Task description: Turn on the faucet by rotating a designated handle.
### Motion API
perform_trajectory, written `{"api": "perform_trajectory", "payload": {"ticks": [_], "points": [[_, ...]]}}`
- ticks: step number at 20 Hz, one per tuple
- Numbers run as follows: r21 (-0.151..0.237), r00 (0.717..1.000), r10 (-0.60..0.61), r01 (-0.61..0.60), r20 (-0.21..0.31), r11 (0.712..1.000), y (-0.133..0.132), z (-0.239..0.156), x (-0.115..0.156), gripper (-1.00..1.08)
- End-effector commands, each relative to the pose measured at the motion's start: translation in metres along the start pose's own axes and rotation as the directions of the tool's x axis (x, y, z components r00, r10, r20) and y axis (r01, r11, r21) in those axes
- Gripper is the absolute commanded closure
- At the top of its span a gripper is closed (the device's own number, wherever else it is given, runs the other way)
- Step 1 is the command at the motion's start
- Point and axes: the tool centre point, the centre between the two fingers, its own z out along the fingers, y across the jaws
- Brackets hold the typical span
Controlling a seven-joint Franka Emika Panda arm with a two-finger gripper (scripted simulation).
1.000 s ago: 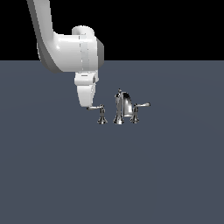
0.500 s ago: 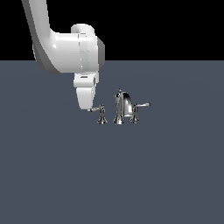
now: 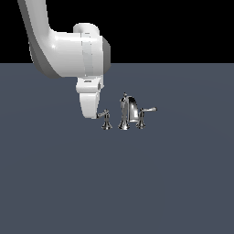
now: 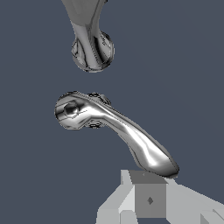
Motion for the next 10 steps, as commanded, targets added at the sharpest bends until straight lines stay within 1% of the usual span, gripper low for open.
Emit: {"api": "perform_trajectory", "payload": {"ticks": [1,9,10], "points": [[-0.002,1.0,0.009,-0.009,-0.003,1.0,0.005,0.0,0.015,1.08],[-0.004,1.0,0.013,-0.013,-0.005,1.0,0.022,-0.001,0.051,1.08],[-0.004,1.0,0.013,-0.013,-0.005,1.0,0.022,-0.001,0.051,1.08]]}}
